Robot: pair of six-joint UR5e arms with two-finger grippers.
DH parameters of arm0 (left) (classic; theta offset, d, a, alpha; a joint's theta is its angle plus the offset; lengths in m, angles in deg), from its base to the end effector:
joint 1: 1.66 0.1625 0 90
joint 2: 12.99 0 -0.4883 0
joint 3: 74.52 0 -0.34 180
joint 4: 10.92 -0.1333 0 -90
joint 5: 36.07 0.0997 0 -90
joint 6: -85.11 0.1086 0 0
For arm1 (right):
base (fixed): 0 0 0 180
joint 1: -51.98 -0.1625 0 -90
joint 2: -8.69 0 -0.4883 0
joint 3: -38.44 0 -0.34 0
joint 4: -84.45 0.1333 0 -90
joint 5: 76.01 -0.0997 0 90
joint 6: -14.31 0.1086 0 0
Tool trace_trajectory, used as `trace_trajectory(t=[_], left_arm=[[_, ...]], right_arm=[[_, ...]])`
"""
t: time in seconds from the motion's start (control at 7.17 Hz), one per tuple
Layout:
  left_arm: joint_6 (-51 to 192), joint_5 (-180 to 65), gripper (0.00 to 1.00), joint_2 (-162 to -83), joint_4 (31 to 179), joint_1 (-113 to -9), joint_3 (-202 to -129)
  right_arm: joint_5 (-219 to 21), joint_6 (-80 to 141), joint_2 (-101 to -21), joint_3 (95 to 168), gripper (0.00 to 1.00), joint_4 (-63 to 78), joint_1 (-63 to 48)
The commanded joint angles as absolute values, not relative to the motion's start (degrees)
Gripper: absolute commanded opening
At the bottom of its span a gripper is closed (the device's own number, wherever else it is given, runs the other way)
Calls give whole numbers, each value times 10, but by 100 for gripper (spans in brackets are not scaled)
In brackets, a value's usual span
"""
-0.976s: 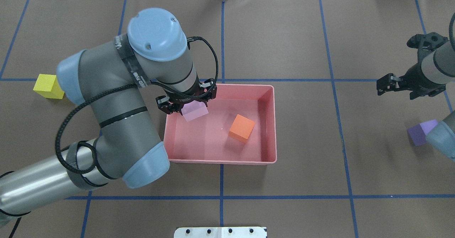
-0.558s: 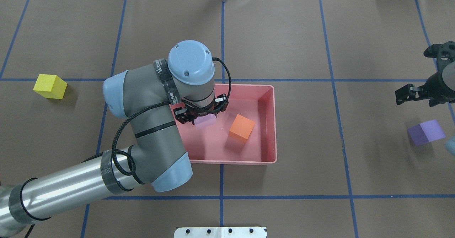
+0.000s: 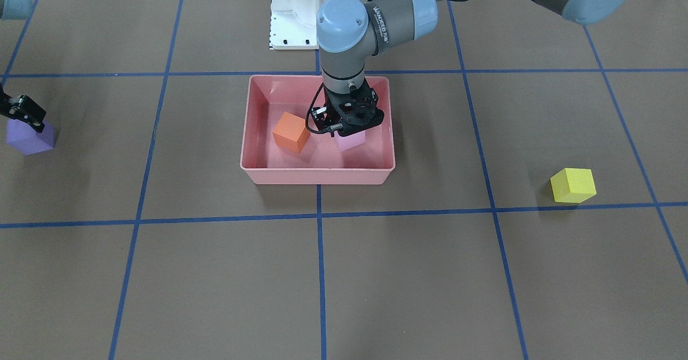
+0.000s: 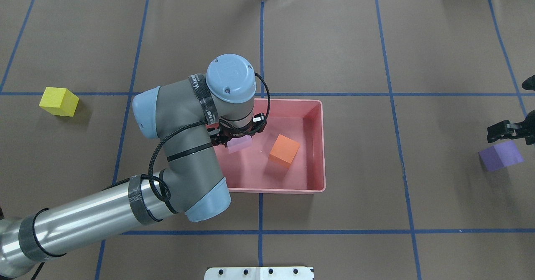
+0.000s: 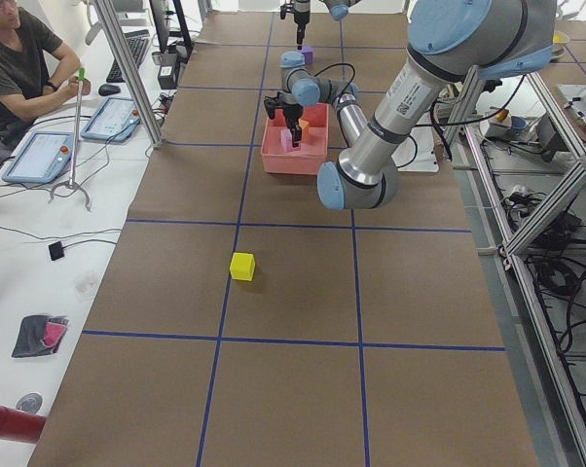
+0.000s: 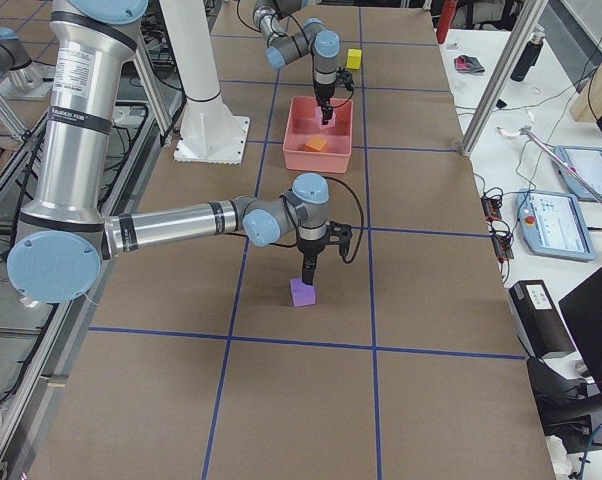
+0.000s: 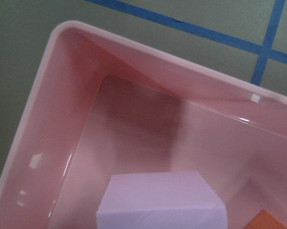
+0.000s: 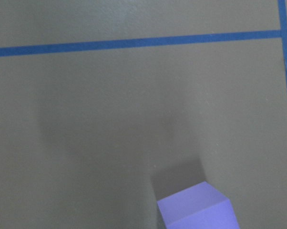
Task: Place blocks into pink bin with both arms
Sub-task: 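Lower the lilac cube into the bin while the right gripper reaches the purple cube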
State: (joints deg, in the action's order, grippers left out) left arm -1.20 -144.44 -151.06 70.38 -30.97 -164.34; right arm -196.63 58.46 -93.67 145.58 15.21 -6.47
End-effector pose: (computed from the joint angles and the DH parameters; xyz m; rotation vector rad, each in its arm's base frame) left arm 0.5912 -0.4455 0.2534 -0.1031 0.7405 -0.3166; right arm -0.1243 -0.3515 0.6525 0.0211 -0.6817 0.0922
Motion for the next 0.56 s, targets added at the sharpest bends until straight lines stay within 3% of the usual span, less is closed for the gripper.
trace_trajectory(t=[0.0,0.14,0.28,0.42], left_arm=[[-12,-1443,62,-1511,704,-311,-1642],[-12,-1443,89,-1511,704,-310,-1643],[-12,-1443,99,-1511,704,-310,-1643],[-13,-1433,99,-1511,704,-310,-1643]], right_arm=[[-2005,540,-927,1395,100,232,-63],[-2008,538,-920,1396,100,232,-63],[-2007,514,-922,1396,100,232,-64],[-2007,479,-927,1395,100,231,-66]])
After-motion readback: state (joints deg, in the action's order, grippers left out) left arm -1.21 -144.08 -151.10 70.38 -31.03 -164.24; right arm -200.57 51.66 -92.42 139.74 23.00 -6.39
